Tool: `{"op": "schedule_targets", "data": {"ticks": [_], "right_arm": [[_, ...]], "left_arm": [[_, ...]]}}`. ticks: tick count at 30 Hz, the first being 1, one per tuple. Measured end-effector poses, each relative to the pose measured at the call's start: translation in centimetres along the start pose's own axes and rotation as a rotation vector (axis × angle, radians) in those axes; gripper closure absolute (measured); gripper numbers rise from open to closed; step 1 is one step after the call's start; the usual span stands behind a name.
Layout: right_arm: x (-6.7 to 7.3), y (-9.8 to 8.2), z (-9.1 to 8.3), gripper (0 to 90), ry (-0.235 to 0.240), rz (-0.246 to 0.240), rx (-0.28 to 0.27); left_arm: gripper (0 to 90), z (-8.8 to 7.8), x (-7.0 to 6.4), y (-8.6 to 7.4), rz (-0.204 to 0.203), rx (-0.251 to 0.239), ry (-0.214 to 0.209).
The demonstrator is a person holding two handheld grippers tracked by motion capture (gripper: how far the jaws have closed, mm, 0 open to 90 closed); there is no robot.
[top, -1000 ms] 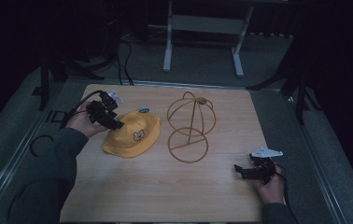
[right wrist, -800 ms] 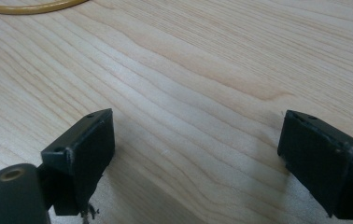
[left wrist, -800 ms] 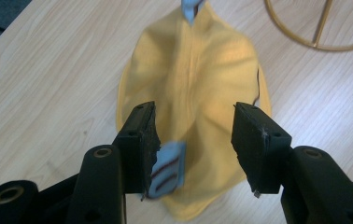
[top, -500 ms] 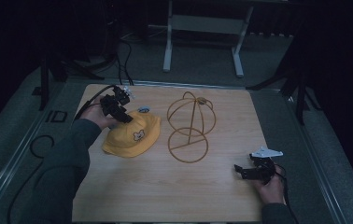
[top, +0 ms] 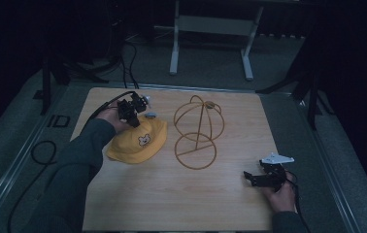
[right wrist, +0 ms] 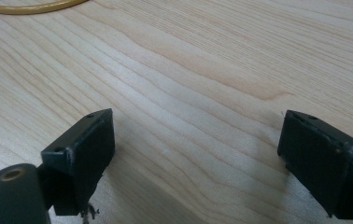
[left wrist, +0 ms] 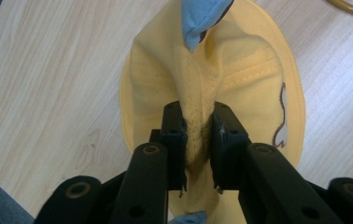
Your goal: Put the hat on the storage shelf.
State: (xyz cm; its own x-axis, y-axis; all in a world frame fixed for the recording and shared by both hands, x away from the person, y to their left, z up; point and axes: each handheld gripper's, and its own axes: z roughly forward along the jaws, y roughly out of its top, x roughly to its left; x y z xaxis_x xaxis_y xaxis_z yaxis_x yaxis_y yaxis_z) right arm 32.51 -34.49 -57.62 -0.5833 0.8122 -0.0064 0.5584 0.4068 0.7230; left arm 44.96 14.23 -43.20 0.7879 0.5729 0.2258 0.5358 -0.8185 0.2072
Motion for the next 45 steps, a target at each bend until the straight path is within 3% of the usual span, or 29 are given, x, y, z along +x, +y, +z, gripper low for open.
{"op": "schedule_targets", "data": {"ticks": [16, 45], "right_arm": [[0.0, 0.0, 0.0, 10.9, 0.0, 0.001, 0.0], [0.0, 0.0, 0.0, 11.0, -0.001, 0.001, 0.0]], "left_arm": [[80.7, -2.0, 0.4, -1.6, 0.01, -0.026, -0.015], [79.7, -6.7, 0.9, -4.1, 0.003, -0.21, -0.095]]}}
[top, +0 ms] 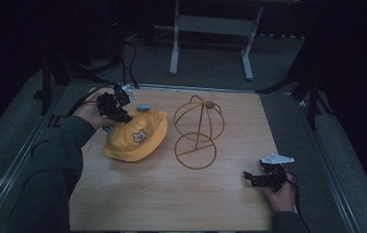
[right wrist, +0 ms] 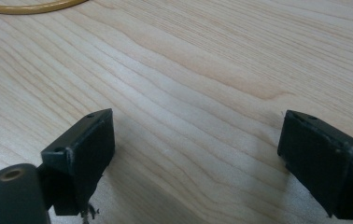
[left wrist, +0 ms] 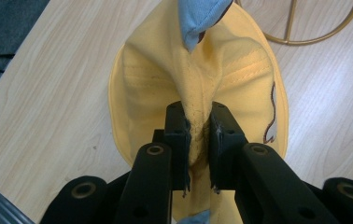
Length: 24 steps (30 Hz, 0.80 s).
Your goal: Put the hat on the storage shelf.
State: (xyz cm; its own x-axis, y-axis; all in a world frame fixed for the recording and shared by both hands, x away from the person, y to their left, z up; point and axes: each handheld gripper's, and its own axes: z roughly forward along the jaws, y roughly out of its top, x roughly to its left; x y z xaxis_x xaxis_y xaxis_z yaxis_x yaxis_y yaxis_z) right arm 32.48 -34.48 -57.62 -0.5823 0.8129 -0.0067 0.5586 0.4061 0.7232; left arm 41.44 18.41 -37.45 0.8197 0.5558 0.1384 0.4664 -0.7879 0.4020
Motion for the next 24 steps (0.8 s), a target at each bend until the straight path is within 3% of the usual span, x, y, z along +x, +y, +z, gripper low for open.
{"op": "schedule_targets", "data": {"ticks": [9, 19, 24], "right_arm": [[0.0, 0.0, 0.0, 10.9, 0.0, -0.001, 0.0], [0.0, 0.0, 0.0, 10.9, -0.001, 0.001, -0.002], [0.0, 0.0, 0.0, 11.0, 0.0, 0.001, -0.002]], "left_arm": [[79.7, -1.7, 0.0, -0.1, 0.031, -0.014, 0.005], [79.6, -3.2, 0.2, -0.6, 0.019, -0.077, -0.022], [79.7, -3.9, 0.3, -0.7, 0.032, -0.076, -0.014]]}}
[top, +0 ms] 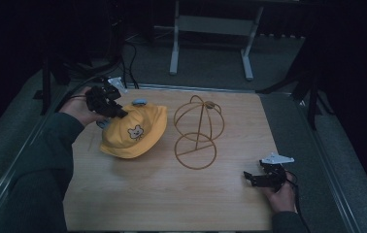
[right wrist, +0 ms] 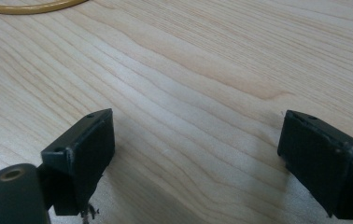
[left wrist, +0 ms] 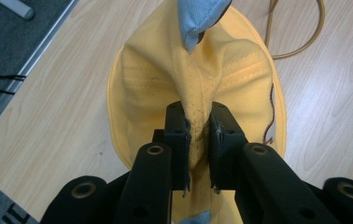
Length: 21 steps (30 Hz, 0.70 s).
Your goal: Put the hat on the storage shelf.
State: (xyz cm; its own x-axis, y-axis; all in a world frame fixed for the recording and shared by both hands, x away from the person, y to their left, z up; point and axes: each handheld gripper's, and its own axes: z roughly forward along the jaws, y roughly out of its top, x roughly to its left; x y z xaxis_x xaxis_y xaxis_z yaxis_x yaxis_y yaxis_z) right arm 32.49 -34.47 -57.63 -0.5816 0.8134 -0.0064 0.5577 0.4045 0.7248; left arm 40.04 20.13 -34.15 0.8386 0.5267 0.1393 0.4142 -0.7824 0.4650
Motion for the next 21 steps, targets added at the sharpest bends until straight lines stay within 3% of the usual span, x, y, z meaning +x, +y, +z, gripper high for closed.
{"op": "schedule_targets", "data": {"ticks": [9, 21], "right_arm": [[0.0, 0.0, 0.0, 11.0, 0.0, 0.001, 0.001], [0.0, 0.0, 0.0, 11.0, 0.0, 0.002, 0.0]], "left_arm": [[79.7, -1.6, -0.2, 0.2, 0.005, -0.053, -0.008], [79.7, -2.8, -0.3, -0.2, 0.015, -0.083, -0.009]]}}
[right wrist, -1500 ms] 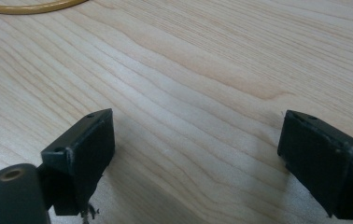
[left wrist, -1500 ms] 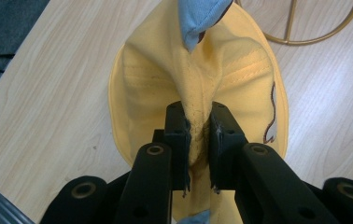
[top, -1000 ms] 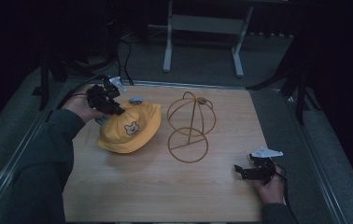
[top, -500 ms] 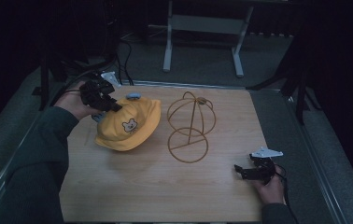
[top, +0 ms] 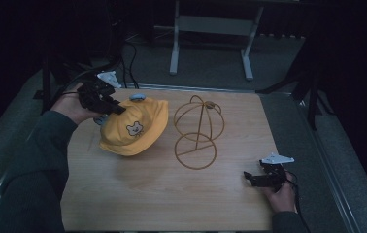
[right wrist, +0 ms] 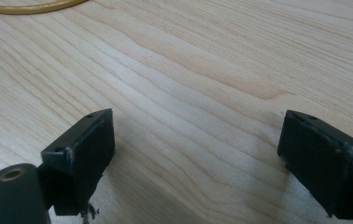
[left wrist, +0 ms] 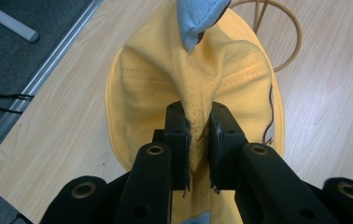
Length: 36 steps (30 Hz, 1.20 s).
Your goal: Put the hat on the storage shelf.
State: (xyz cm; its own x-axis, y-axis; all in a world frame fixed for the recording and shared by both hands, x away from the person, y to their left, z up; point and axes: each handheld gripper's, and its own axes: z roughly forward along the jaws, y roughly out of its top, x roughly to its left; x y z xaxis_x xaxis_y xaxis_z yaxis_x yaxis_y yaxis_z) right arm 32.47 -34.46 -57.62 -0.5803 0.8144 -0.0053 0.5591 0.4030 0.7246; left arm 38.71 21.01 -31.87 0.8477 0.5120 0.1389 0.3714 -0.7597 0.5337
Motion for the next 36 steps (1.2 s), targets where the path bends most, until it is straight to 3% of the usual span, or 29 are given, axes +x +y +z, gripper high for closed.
{"op": "schedule_targets", "data": {"ticks": [7, 14, 20, 36], "right_arm": [[0.0, 0.0, 0.0, 11.0, 0.0, 0.0, 0.0], [0.0, 0.0, 0.0, 11.0, -0.001, 0.002, 0.001], [0.0, 0.0, 0.0, 11.0, -0.001, -0.002, 0.001], [0.0, 0.0, 0.0, 11.0, 0.0, 0.002, 0.002]], "left_arm": [[79.7, -0.9, -0.1, 0.3, 0.004, -0.014, 0.01], [79.6, -1.9, 0.1, 1.0, 0.008, -0.061, 0.009], [79.7, -2.5, -0.1, 2.0, 0.031, -0.059, 0.011], [79.7, -3.1, -0.5, 2.8, 0.058, -0.105, -0.005]]}}
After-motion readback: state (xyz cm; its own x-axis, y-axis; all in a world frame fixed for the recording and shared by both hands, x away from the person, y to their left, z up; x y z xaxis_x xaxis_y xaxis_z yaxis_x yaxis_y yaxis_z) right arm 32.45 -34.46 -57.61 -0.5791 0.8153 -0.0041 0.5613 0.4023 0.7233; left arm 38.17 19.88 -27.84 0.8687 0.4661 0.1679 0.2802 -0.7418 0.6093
